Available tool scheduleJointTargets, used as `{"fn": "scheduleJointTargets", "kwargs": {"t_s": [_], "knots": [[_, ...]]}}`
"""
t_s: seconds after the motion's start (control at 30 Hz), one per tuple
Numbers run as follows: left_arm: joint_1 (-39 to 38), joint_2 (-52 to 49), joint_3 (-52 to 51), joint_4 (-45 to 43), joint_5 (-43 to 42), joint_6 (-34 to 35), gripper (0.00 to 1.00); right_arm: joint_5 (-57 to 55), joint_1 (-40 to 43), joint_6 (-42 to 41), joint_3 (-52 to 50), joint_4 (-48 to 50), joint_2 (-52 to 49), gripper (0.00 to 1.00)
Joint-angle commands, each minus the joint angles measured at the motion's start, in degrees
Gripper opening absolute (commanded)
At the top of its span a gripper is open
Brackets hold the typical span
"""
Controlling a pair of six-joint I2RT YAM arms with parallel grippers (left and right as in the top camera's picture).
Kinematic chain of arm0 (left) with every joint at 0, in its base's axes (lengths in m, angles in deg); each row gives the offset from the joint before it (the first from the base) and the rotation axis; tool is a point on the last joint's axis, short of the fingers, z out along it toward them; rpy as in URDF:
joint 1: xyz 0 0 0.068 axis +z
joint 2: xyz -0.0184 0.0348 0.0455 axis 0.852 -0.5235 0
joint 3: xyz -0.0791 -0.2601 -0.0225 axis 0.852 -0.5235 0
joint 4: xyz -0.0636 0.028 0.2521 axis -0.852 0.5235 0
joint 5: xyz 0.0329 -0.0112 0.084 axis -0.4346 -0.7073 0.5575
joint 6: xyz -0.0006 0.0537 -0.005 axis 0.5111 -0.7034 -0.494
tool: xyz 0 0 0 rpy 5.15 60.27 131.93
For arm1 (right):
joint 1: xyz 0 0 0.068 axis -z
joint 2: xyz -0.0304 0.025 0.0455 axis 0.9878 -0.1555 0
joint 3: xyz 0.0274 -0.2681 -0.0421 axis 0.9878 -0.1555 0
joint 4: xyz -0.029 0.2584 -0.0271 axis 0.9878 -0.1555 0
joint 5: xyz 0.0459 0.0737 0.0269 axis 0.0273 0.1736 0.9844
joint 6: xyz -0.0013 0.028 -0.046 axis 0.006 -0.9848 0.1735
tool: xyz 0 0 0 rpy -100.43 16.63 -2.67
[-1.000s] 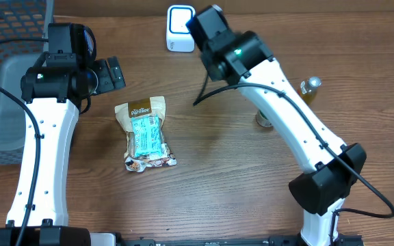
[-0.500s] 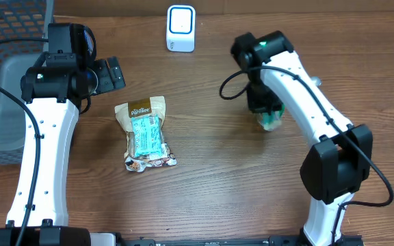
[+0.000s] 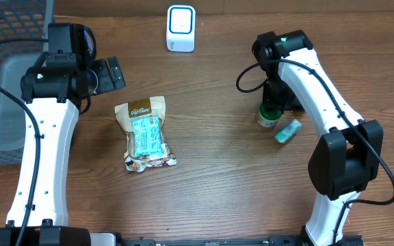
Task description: Scan the item barcode
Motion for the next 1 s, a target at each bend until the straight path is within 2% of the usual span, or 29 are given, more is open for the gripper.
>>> {"fn": "scheduleJointTargets", "kwargs": {"t_s": [0.0,0.2,0.3,0.57,0.67,0.87,0.93,0.97], "knots": [[-0.1,-0.2,0.6,-0.1,-0.3,-1.0,1.0,3.0,0.0,-0.5,-0.4,1.7,-0.2,0.52],[-0.1,-0.2,0.6,-0.1,-0.3,-1.0,0.99,22.0,-1.0,-0.4,-0.4,7.1,-0.2,0.52],[-0.1,-0.2,0.6,-0.1,-0.3,-1.0,1.0,27.4,-2.8,-0.2,-0.4,9.2,-0.2,0.52],[-0.1,-0.2,0.6,0.0,-0.3,-1.0,1.0,32.3,-11.7,-0.3,-0.4,15.6,-0.2,0.52],[-0.1,-0.2,0.6,-0.1,-0.3,-1.0,1.0,32.3,-15.8,-0.3,-0.4,18.2,-0.3,0.58],[-0.1,-0.2,0.6,-0.1,-0.3,-1.0,1.0,32.1,-21.9,-0.3,-0.4,22.1,-0.3,0.63],[-0.1,-0.2,0.6,-0.1,-0.3,-1.0,1.0,32.1,-23.2,-0.3,-0.4,23.1,-0.3,0.76],[-0.1,-0.2,0.6,-0.1,-0.3,-1.0,0.99,32.1,-23.7,-0.3,-0.4,23.5,-0.3,1.0]]}}
